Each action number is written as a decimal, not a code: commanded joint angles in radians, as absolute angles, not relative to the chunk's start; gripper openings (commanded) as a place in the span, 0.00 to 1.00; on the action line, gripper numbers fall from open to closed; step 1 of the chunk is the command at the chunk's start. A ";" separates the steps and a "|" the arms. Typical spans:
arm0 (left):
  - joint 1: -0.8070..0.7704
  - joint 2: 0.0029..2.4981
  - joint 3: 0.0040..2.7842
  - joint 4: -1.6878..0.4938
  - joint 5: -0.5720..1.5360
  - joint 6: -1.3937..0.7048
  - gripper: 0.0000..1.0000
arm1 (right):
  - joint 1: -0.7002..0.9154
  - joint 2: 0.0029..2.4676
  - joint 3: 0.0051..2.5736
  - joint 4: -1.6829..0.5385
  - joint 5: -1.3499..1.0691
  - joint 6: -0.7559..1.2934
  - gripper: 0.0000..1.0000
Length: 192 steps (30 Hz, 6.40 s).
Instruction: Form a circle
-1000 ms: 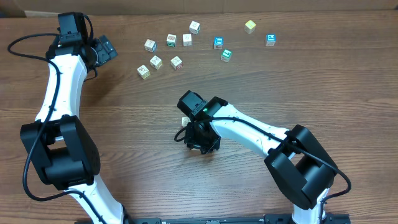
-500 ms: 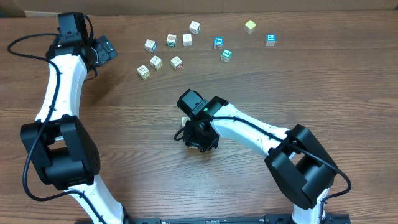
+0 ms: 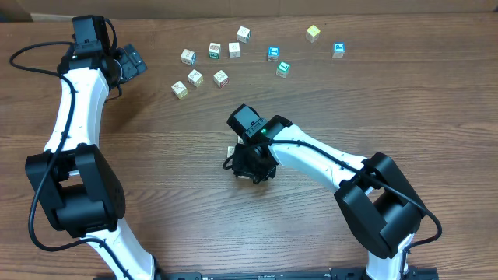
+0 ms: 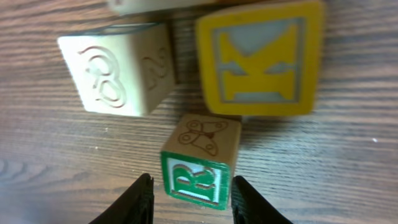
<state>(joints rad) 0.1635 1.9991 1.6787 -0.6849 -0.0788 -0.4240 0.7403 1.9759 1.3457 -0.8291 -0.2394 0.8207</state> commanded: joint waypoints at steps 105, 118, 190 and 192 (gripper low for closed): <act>0.157 1.988 1.689 -0.683 -0.078 -0.427 0.99 | 0.752 2.037 1.407 -0.939 -0.249 0.943 0.04; 0.157 1.988 1.689 -0.683 -0.078 -0.427 1.00 | 0.752 2.037 1.407 -0.917 -0.249 0.943 0.04; 0.157 1.988 1.689 -0.683 -0.078 -0.427 1.00 | 0.797 2.037 1.460 -1.024 -0.146 0.913 0.04; 0.157 1.988 1.689 -0.683 -0.078 -0.427 1.00 | 0.797 2.037 1.460 -1.018 -0.146 0.913 0.04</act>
